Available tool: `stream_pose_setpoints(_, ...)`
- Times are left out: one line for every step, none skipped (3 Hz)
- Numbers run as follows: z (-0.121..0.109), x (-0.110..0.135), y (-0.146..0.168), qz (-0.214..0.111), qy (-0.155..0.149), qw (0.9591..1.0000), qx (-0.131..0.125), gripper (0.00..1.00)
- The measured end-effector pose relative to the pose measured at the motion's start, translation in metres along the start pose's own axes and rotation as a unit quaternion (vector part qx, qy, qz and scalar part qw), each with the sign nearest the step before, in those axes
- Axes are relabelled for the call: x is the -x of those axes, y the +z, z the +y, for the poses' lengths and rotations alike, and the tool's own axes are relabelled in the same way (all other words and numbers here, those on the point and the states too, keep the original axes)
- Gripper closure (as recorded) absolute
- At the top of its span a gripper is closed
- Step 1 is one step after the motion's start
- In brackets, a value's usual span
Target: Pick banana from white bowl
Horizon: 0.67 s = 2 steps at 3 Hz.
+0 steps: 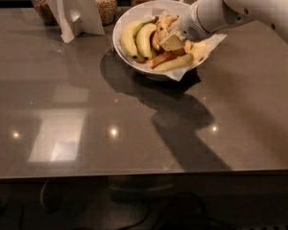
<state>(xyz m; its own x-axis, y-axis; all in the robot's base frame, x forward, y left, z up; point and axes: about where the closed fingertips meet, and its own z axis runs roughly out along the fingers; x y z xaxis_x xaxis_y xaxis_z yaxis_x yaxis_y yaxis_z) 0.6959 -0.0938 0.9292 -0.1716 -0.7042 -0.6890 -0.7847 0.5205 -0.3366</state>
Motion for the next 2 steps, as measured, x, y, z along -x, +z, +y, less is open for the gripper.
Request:
stream_pose_setpoints(-0.0017,-0.0014,-0.0018,0.000,0.000,1.0000,0.000,0.87)
stream_pose_setpoints(-0.0035,-0.0027,-0.0039,0.000,0.000,1.0000,0.000,1.00)
